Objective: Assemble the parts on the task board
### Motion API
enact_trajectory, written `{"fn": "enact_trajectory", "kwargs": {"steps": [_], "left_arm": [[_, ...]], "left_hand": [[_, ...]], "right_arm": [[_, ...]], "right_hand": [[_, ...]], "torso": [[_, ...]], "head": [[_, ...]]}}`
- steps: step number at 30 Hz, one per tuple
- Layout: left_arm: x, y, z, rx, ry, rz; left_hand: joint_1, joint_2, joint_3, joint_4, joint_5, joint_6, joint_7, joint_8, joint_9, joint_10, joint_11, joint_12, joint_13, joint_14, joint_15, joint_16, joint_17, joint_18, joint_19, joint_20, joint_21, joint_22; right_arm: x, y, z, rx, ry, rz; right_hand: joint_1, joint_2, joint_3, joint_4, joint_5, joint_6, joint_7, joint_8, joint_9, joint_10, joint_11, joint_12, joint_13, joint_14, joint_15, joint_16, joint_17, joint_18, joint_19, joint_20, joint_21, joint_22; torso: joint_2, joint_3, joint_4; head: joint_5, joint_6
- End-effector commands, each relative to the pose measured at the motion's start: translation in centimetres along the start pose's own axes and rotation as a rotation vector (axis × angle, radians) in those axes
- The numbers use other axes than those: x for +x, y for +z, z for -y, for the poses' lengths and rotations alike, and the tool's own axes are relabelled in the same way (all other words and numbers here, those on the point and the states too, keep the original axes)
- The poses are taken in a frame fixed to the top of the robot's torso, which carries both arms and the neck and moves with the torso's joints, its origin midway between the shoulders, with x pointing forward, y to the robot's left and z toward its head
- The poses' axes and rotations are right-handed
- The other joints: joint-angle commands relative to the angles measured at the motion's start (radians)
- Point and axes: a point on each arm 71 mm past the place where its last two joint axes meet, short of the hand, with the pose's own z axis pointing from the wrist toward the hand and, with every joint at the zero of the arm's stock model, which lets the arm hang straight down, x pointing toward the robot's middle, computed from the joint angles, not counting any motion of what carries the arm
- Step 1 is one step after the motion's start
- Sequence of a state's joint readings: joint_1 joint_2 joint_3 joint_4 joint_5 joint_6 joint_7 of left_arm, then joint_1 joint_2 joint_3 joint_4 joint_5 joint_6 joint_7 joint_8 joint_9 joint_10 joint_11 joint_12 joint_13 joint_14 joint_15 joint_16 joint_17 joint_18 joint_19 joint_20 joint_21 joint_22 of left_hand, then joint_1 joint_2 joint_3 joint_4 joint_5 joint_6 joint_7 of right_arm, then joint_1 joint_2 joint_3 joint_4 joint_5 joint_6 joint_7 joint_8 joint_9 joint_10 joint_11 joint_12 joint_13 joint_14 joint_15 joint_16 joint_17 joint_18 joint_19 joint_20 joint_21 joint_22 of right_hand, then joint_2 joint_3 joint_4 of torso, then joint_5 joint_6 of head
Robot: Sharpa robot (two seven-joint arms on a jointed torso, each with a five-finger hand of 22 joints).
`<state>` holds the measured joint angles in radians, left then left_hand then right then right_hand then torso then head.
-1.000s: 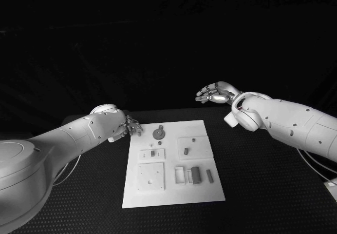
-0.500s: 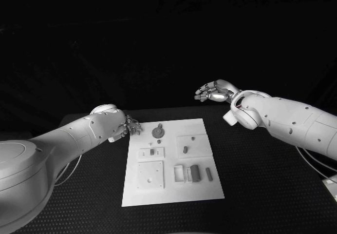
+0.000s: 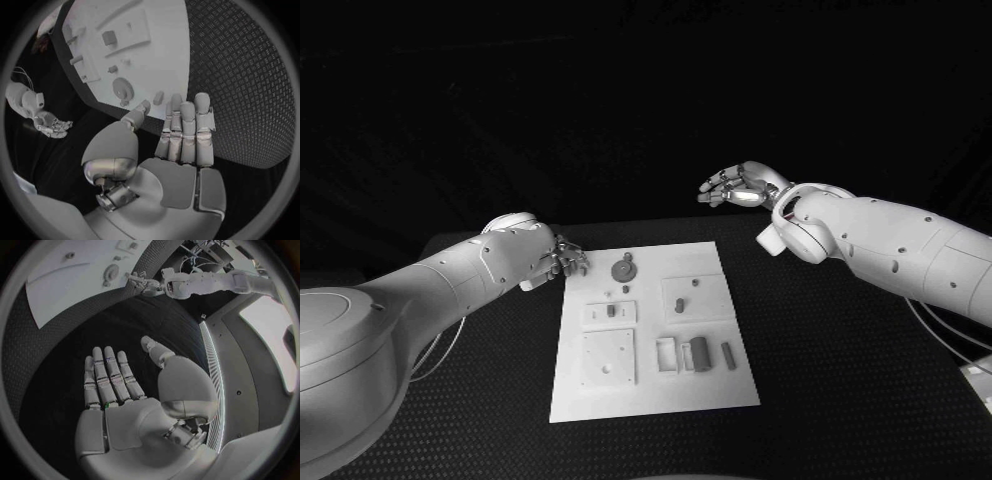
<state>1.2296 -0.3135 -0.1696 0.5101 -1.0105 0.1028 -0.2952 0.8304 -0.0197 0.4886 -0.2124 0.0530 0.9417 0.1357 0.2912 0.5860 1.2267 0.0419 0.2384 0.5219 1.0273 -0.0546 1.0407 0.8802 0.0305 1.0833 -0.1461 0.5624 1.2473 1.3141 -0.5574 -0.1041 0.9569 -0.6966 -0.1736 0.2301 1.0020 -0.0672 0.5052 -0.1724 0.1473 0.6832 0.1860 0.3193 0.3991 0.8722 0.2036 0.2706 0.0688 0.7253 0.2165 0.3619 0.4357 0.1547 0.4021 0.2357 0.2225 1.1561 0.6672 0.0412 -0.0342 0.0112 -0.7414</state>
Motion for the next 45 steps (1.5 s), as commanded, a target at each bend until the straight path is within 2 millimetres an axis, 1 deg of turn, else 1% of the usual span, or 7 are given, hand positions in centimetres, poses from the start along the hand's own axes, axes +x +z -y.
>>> {"fn": "enact_trajectory", "kwargs": {"steps": [1,4,16,31,36,38,45], "left_arm": [[0.25,0.03,0.33,0.017,-0.008,-0.014],[0.3,0.06,0.31,0.017,-0.011,-0.016],[0.44,0.18,0.1,0.015,-0.021,-0.014],[0.82,0.29,0.13,0.021,-0.035,-0.03],[0.77,0.32,0.04,0.022,-0.035,-0.03],[0.74,0.32,0.05,0.023,-0.036,-0.027],[0.67,0.33,0.01,0.026,-0.044,-0.022]], "left_hand": [[0.003,0.013,0.0,-0.009,-0.003,0.011,0.0,0.005,-0.002,0.004,0.0,0.006,0.001,0.005,-0.004,-0.007,0.002,0.042,0.0,-0.009,0.002,0.002],[0.005,0.019,0.0,-0.014,-0.003,0.011,0.0,0.005,-0.002,0.005,0.0,0.005,0.002,0.005,-0.004,-0.007,0.003,0.042,0.001,-0.009,0.002,0.003],[0.007,0.02,-0.001,-0.018,-0.003,0.011,0.0,0.005,-0.003,0.005,0.0,0.005,0.002,0.006,-0.004,-0.008,0.004,0.042,0.001,-0.009,0.002,0.004],[0.013,0.031,-0.001,-0.029,-0.003,0.011,0.0,0.004,-0.005,0.005,0.0,0.003,0.002,0.007,-0.005,-0.011,0.007,0.041,0.002,-0.009,0.001,0.006],[0.017,0.042,0.001,-0.036,-0.003,0.011,0.0,0.004,-0.006,0.003,0.001,0.001,0.001,0.008,-0.004,-0.013,0.009,0.041,0.003,-0.009,-0.001,0.007],[0.021,0.049,0.003,-0.041,-0.003,0.01,0.0,0.003,-0.007,0.003,0.001,-0.001,0.001,0.008,-0.004,-0.014,0.01,0.04,0.003,-0.009,-0.002,0.008],[0.024,0.06,0.005,-0.047,-0.003,0.009,0.0,0.002,-0.008,0.002,0.002,-0.003,0.0,0.01,-0.004,-0.015,0.012,0.04,0.004,-0.009,-0.003,0.009]], "right_arm": [[0.11,0.04,-0.14,-0.009,-0.004,-0.006],[0.11,0.04,-0.15,-0.01,-0.004,-0.006],[0.21,0.08,-0.35,-0.014,-0.003,-0.008],[0.27,0.12,-0.54,-0.017,-0.003,-0.01],[0.24,0.14,-0.6,-0.018,-0.003,-0.01],[0.26,0.15,-0.63,-0.019,-0.003,-0.011],[0.33,0.18,-0.72,-0.02,-0.002,-0.013]], "right_hand": [[0.006,-0.005,0.0,0.006,0.0,-0.008,0.037,0.007,-0.001,0.009,0.0,-0.006,0.0,0.007,-0.001,-0.004,0.002,-0.007,0.008,0.001,-0.007,0.001],[0.006,-0.005,0.0,0.006,0.0,-0.008,0.037,0.007,-0.001,0.009,0.0,-0.006,0.0,0.007,-0.001,-0.004,0.002,-0.007,0.008,0.001,-0.007,0.001],[0.006,-0.005,0.0,0.006,0.0,-0.008,0.037,0.007,-0.002,0.01,0.0,-0.007,0.0,0.007,-0.001,-0.004,0.002,-0.007,0.008,0.001,-0.008,0.002],[0.006,-0.006,0.0,0.007,0.0,-0.008,0.037,0.008,-0.003,0.01,0.0,-0.008,0.0,0.007,-0.001,-0.005,0.002,-0.007,0.009,0.001,-0.01,0.002],[0.007,-0.006,0.0,0.007,0.0,-0.008,0.037,0.008,-0.003,0.01,0.0,-0.008,0.0,0.007,-0.001,-0.005,0.002,-0.007,0.009,0.001,-0.01,0.003],[0.007,-0.006,0.0,0.007,0.0,-0.008,0.037,0.008,-0.003,0.01,0.0,-0.008,0.0,0.007,-0.001,-0.005,0.002,-0.007,0.009,0.001,-0.01,0.003],[0.007,-0.006,0.0,0.007,0.0,-0.008,0.037,0.008,-0.003,0.011,0.0,-0.008,0.0,0.007,-0.001,-0.006,0.002,-0.007,0.009,0.001,-0.011,0.003]], "torso": [[0.0,-0.0001,-0.0006],[0.0,0.0002,-0.0005],[0.0,0.0004,-0.0004],[0.0,0.0001,-0.0005],[0.0,0.0003,-0.0002],[0.0,0.0005,-0.0002],[0.0,0.0002,-0.0002]], "head": [[-0.001,0.0],[-0.002,0.0],[-0.006,-0.002],[-0.012,-0.004],[-0.013,-0.005],[-0.013,-0.005],[-0.015,-0.006]]}}
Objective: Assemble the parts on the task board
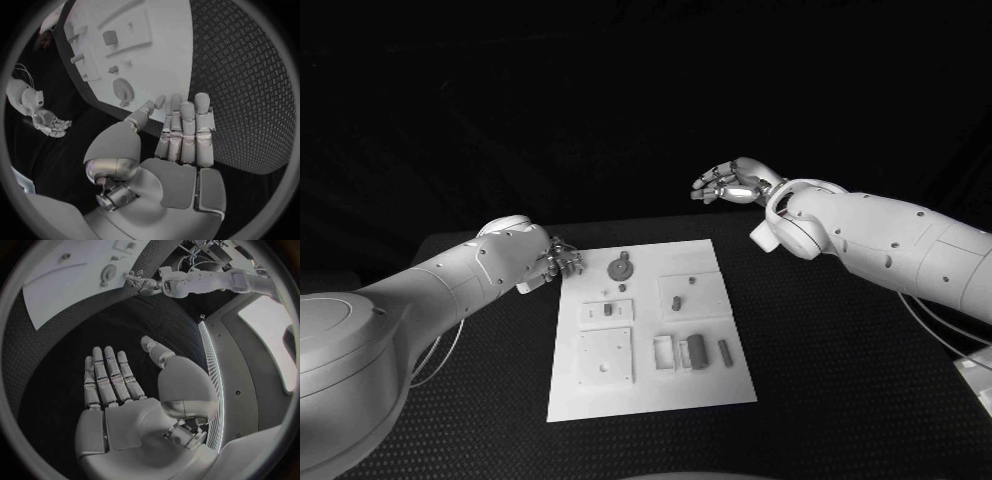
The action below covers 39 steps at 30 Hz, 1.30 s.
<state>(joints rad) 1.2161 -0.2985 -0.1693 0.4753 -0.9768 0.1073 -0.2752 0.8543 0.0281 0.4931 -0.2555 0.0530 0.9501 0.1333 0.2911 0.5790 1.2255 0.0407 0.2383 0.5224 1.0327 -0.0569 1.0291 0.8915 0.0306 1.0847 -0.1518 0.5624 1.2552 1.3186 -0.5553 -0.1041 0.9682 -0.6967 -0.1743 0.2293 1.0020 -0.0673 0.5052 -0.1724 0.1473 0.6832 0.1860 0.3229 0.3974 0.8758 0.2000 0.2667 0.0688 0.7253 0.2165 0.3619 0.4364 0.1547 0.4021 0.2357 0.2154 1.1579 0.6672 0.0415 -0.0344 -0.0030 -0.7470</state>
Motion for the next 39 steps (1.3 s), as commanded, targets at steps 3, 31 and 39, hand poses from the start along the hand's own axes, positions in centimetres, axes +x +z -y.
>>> {"fn": "enact_trajectory", "kwargs": {"steps": [3,31,39], "left_arm": [[0.07,0.01,0.31,0.026,-0.029,-0.008],[0.07,0.1,0.03,0.011,-0.037,-0.026],[-0.06,0.09,-0.33,0.005,-0.039,-0.026]], "left_hand": [[0.002,0.02,0.001,-0.006,-0.003,0.001,0.002,0.002,-0.002,0.003,0.003,-0.004,-0.001,0.005,-0.001,-0.005,0.002,0.04,0.003,-0.003,-0.003,0.002],[0.052,0.035,0.081,-0.005,-0.004,0.01,-0.001,0.009,-0.005,0.015,0.001,-0.011,-0.003,0.02,-0.003,-0.011,0.019,0.04,0.016,-0.004,-0.006,0.014],[0.078,0.06,0.11,-0.017,-0.003,0.033,-0.01,0.022,-0.002,0.038,-0.007,-0.003,0.002,0.037,-0.009,-0.007,0.027,0.04,0.03,-0.009,0.001,0.025]], "right_arm": [[0.1,0.04,-0.16,-0.009,-0.004,-0.007],[0.26,0.1,-0.39,-0.013,-0.002,-0.012],[0.22,0.07,-0.35,-0.012,-0.002,-0.012]], "right_hand": [[0.007,-0.006,0.0,0.007,0.0,-0.008,0.037,0.005,-0.002,0.007,0.003,-0.004,0.0,0.007,-0.001,-0.006,0.002,-0.007,0.009,0.001,-0.004,0.001],[0.006,-0.006,-0.001,0.008,0.0,-0.008,0.037,0.006,-0.003,0.008,0.004,-0.006,0.0,0.007,-0.001,-0.006,0.002,-0.007,0.01,0.001,-0.006,0.002],[0.007,-0.006,-0.001,0.008,0.0,-0.008,0.037,0.006,-0.003,0.009,0.004,-0.006,0.0,0.007,-0.001,-0.007,0.002,-0.006,0.011,0.001,-0.007,0.003]], "torso": [[0.0,0.0,0.0001],[0.0,0.0001,-0.0001],[-0.001,0.0003,0.0008]], "head": [[-0.001,-0.001],[-0.005,-0.006],[-0.006,-0.009]]}}
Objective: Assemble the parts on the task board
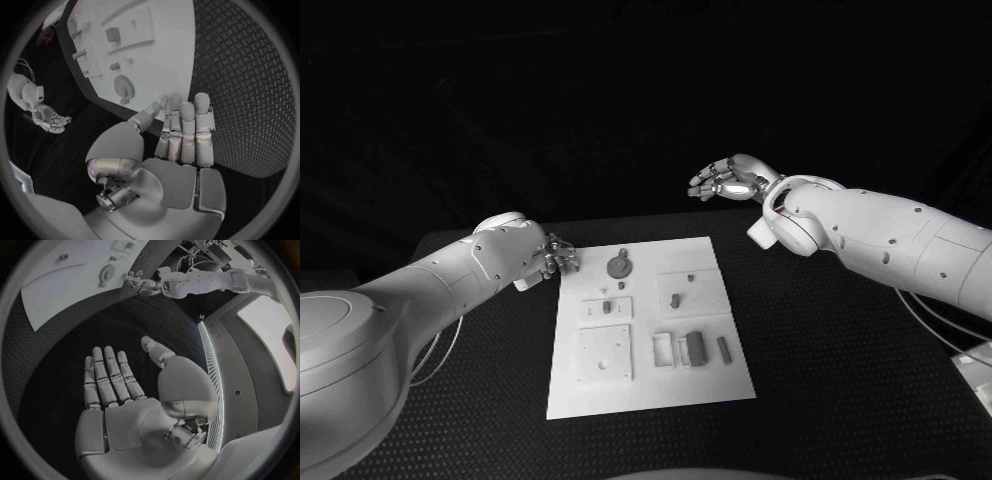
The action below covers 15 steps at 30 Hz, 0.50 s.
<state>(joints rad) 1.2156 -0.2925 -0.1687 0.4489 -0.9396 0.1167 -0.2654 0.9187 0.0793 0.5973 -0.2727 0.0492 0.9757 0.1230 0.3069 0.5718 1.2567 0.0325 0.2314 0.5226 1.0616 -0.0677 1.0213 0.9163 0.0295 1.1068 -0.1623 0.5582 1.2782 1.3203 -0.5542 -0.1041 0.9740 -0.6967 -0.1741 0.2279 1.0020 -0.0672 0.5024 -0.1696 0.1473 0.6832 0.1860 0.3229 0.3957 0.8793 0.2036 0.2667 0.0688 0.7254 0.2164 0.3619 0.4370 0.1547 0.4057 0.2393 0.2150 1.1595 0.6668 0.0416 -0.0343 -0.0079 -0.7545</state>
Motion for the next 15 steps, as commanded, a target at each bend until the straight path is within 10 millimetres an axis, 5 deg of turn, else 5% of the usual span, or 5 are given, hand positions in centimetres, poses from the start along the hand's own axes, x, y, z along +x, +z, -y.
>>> {"fn": "enact_trajectory", "kwargs": {"steps": [1,15], "left_arm": [[0.18,0.0,0.0,0.007,-0.001,-0.019],[0.18,-0.28,-0.53,0.024,-0.116,-0.026]], "left_hand": [[0.014,0.011,0.007,0.0,0.001,0.01,0.0,0.007,0.006,0.009,0.0,0.004,0.002,0.009,0.001,0.001,0.003,0.041,0.009,0.001,0.006,0.003],[0.016,0.026,0.018,-0.009,0.006,0.037,-0.013,0.02,0.012,0.036,-0.01,0.013,0.008,0.025,-0.007,0.002,0.012,0.039,0.021,-0.006,0.012,0.014]], "right_arm": [[0.05,0.0,-0.1,-0.007,-0.004,-0.008],[-0.37,-0.32,0.24,-0.001,-0.005,0.0]], "right_hand": [[0.007,-0.006,0.002,0.006,0.0,-0.008,0.037,0.006,-0.002,0.005,0.0,-0.006,0.0,0.007,-0.001,-0.007,0.002,-0.006,0.007,-0.002,-0.007,0.001],[0.007,-0.007,0.002,0.006,0.0,-0.008,0.038,0.007,-0.002,0.006,0.0,-0.006,0.0,0.007,-0.001,-0.007,0.002,-0.006,0.008,-0.002,-0.008,0.002]], "torso": [[0.0,0.0001,0.0009],[-0.001,-0.0003,0.003]], "head": [[-0.001,-0.002],[0.001,-0.002]]}}
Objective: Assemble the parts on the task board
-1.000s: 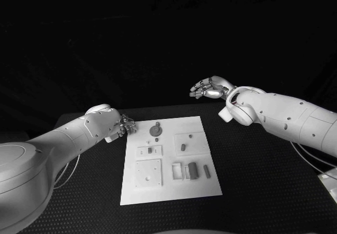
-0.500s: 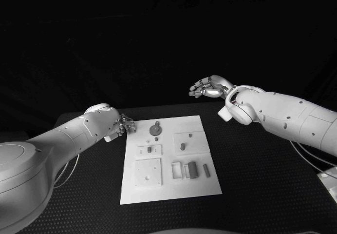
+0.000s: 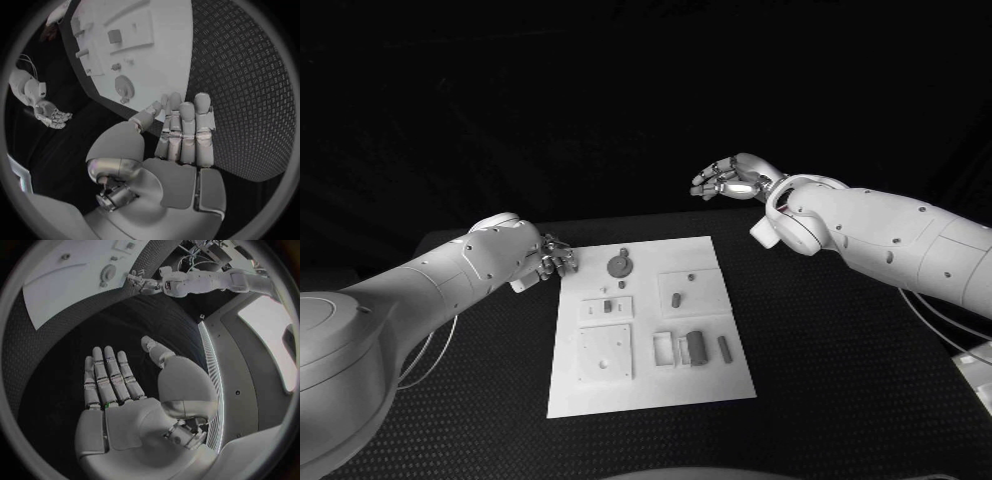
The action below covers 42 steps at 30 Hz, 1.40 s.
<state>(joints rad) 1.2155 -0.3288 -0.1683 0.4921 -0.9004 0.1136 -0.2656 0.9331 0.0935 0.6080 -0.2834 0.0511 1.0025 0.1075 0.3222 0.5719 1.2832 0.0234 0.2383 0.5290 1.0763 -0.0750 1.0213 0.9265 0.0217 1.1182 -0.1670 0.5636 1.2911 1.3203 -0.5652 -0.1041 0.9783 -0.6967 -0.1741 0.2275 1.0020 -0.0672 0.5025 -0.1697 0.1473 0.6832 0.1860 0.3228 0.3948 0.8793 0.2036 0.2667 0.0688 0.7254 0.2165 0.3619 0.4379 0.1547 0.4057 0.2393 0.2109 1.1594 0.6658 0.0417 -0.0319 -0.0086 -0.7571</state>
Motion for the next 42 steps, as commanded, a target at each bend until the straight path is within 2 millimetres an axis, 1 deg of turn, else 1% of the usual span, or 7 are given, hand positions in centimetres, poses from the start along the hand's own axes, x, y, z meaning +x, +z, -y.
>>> {"fn": "enact_trajectory", "kwargs": {"steps": [1,10,18,29,34,38,42], "left_arm": [[0.2,-0.1,0.3,0.019,-0.09,-0.015],[-0.6,-1.5,0.8,0.05,-0.173,-0.026],[-1.2,-3.8,2.0,0.056,-0.209,0.061],[2.2,-5.7,0.6,0.019,-0.156,-0.012],[3.3,-6.2,0.4,0.018,-0.145,-0.022],[4.1,-6.6,0.4,0.022,-0.145,-0.027],[4.8,-6.7,0.5,0.024,-0.135,-0.036]], "left_hand": [[0.001,0.012,0.007,0.002,0.004,0.012,0.002,0.006,0.012,0.012,-0.001,0.007,0.002,0.012,-0.001,0.003,0.002,0.047,0.011,-0.002,0.007,0.002],[-0.011,0.01,0.012,-0.001,0.037,0.024,-0.002,0.008,0.015,0.026,-0.007,0.011,0.007,0.022,-0.006,0.002,0.01,0.045,0.018,-0.007,0.008,0.01],[-0.026,0.002,0.016,-0.005,0.086,0.037,-0.008,0.01,0.019,0.041,-0.013,0.015,0.012,0.038,-0.012,0.0,0.017,0.044,0.032,-0.015,0.009,0.018],[-0.034,-0.006,0.017,-0.007,0.12,0.051,-0.014,0.014,0.022,0.057,-0.019,0.02,0.018,0.049,-0.016,0.001,0.025,0.044,0.04,-0.019,0.011,0.026],[-0.036,-0.009,0.018,-0.008,0.132,0.055,-0.016,0.015,0.023,0.062,-0.021,0.022,0.02,0.052,-0.017,0.002,0.029,0.043,0.041,-0.021,0.011,0.029],[-0.043,-0.016,0.018,-0.008,0.177,0.065,-0.021,0.018,0.025,0.071,-0.025,0.026,0.025,0.057,-0.02,0.006,0.038,0.043,0.046,-0.024,0.015,0.035],[-0.044,-0.017,0.018,-0.009,0.187,0.068,-0.022,0.019,0.026,0.074,-0.027,0.027,0.026,0.059,-0.021,0.007,0.042,0.043,0.048,-0.025,0.016,0.036]], "right_arm": [[-0.1,-0.1,0.0,-0.005,-0.004,-0.004],[-0.4,-0.1,0.3,0.002,-0.006,0.003],[-0.6,-0.1,0.5,0.007,-0.006,0.006],[-0.7,0.0,0.6,0.013,-0.006,0.008],[-0.7,-0.1,0.7,0.014,-0.006,0.009],[-0.8,-0.1,0.8,0.016,-0.007,0.01],[-0.8,-0.1,0.8,0.018,-0.007,0.012]], "right_hand": [[0.007,-0.007,0.002,0.006,0.0,-0.008,0.038,0.007,-0.001,0.006,0.0,-0.006,0.0,0.007,-0.001,-0.007,0.001,-0.006,0.008,-0.002,-0.004,0.002],[0.007,-0.007,0.002,0.007,0.0,-0.007,0.038,0.007,-0.002,0.006,0.0,-0.007,0.0,0.008,-0.001,-0.007,0.001,-0.006,0.008,-0.002,-0.004,0.002],[0.007,-0.007,0.001,0.007,0.0,-0.007,0.037,0.008,-0.002,0.006,0.0,-0.007,0.0,0.008,-0.001,-0.007,0.001,-0.006,0.008,-0.002,-0.005,0.002],[0.007,-0.007,0.001,0.007,0.0,-0.008,0.037,0.008,-0.003,0.007,0.0,-0.008,0.0,0.008,-0.001,-0.008,0.002,-0.006,0.009,-0.002,-0.006,0.003],[0.007,-0.007,0.001,0.007,0.0,-0.008,0.037,0.008,-0.003,0.007,0.0,-0.008,0.0,0.008,-0.001,-0.008,0.002,-0.006,0.009,-0.002,-0.007,0.003],[0.007,-0.007,0.001,0.008,0.0,-0.008,0.037,0.008,-0.003,0.007,0.0,-0.008,0.0,0.008,-0.001,-0.008,0.002,-0.006,0.009,-0.002,-0.007,0.003],[0.007,-0.007,0.001,0.008,0.0,-0.008,0.037,0.009,-0.003,0.007,-0.001,-0.008,0.0,0.008,-0.001,-0.008,0.002,-0.006,0.009,-0.002,-0.007,0.003]], "torso": [[0.0,-0.0003,0.0004],[-0.002,0.0006,0.0012],[-0.015,0.0037,0.0176],[-0.027,0.0077,0.0284],[-0.027,0.0085,0.0268],[-0.026,0.0079,0.0275],[-0.025,0.0066,0.0276]], "head": [[0.002,0.001],[0.008,0.002],[0.008,-0.006],[0.006,-0.015],[0.009,-0.014],[0.008,-0.013],[0.007,-0.014]]}}
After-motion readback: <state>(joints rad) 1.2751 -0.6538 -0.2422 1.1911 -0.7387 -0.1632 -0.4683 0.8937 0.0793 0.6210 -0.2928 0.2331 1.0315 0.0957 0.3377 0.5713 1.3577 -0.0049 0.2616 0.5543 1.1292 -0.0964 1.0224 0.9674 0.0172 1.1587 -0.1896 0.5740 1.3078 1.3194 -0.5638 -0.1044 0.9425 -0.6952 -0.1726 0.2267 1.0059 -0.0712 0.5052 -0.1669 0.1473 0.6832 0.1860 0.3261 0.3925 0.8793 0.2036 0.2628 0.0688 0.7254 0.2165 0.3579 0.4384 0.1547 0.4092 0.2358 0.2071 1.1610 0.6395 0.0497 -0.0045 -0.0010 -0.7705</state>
